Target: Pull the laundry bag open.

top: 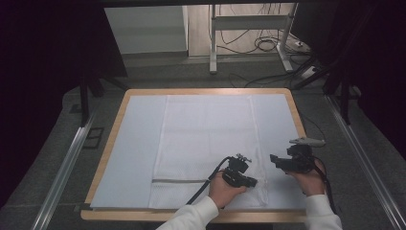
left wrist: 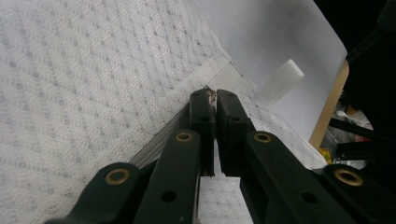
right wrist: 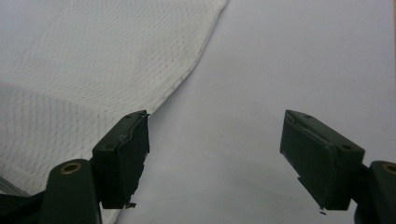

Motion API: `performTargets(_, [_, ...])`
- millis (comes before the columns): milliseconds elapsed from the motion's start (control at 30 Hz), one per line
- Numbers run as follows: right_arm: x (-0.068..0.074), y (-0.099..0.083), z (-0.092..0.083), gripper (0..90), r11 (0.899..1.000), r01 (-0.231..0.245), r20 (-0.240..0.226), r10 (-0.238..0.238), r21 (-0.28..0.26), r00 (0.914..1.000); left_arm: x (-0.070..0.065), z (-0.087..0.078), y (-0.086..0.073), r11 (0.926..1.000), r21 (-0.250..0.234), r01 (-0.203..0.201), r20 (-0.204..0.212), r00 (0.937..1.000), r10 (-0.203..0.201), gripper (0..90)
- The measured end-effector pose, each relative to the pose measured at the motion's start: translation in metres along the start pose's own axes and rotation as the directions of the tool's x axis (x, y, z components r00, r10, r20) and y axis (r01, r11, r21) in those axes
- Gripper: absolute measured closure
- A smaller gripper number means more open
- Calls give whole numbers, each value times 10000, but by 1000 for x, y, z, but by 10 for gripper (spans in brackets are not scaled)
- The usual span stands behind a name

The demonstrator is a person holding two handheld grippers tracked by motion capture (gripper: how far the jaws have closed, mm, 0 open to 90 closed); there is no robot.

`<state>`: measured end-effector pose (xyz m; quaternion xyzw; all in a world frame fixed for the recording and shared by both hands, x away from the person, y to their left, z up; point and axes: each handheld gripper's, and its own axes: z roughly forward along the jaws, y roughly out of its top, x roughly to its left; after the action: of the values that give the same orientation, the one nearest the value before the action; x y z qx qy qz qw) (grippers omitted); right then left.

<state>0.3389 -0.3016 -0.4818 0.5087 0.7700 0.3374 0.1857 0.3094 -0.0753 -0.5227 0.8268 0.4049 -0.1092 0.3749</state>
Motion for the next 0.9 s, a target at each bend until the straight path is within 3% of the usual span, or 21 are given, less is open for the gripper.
performTargets(433, [-1,-2,1,232,10000,16,-15,-16,65,10000,-1,-14,0,9994,-285,-211,-88,9997,209,864])
performTargets(900, [-2,-2,-3,232,9999,-124,-209,123,-60,9997,7,-45,-1,9967,-818,-13,411,9991,47,864])
